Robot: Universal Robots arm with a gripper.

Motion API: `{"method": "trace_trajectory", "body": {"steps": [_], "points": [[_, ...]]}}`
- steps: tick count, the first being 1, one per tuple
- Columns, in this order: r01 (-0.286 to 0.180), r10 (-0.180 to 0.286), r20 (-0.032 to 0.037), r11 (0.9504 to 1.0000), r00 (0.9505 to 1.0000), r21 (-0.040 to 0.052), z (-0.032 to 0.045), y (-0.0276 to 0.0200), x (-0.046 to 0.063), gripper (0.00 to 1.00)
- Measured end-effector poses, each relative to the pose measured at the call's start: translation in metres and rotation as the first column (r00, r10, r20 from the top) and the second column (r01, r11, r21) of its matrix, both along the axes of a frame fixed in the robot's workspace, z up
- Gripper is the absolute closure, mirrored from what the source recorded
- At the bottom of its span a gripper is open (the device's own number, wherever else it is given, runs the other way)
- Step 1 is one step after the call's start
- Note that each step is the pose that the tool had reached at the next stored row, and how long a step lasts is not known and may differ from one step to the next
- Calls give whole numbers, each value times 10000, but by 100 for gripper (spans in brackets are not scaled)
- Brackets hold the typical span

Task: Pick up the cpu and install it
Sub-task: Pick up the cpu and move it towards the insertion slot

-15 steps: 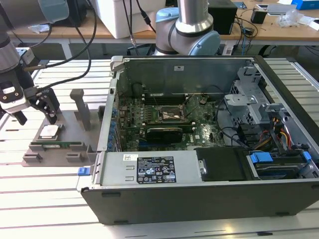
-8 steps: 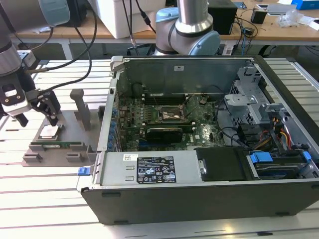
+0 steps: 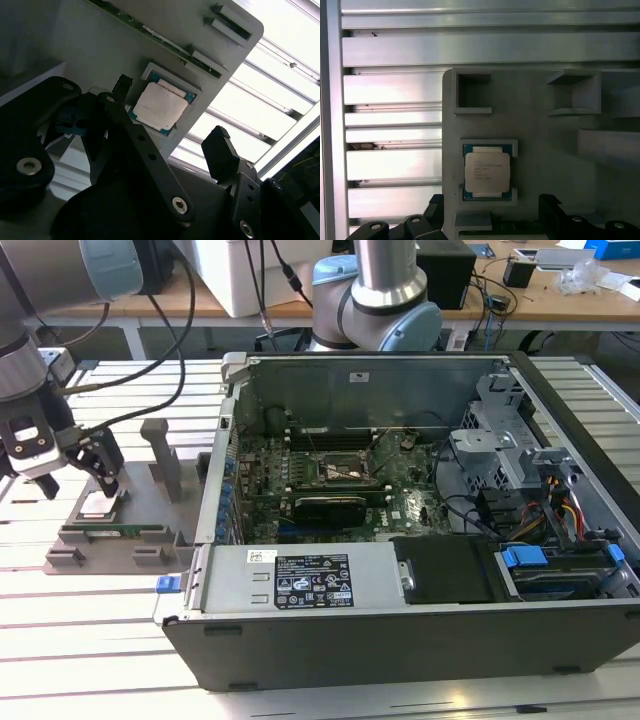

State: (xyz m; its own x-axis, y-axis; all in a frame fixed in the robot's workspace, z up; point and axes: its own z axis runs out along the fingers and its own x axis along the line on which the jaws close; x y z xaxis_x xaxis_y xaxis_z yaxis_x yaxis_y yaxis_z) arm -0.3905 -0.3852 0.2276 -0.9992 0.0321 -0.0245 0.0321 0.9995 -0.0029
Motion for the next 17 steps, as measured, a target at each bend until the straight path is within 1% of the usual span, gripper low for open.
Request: {"method": "trace_trajectory", "body": {"steps": [4,6,10,12,14,17], "points": [[1,-1,0,10000,10000,0,-50,0,0,16],[1,-1,0,10000,10000,0,-113,0,0,16],[0,0,-1,10000,10000,0,-165,0,0,16],[1,-1,0,10000,10000,0,-213,1,1,16],[1,-1,0,10000,10000,-1,-252,44,3,16],[0,0,-1,10000,10000,-1,-286,83,8,16]]}}
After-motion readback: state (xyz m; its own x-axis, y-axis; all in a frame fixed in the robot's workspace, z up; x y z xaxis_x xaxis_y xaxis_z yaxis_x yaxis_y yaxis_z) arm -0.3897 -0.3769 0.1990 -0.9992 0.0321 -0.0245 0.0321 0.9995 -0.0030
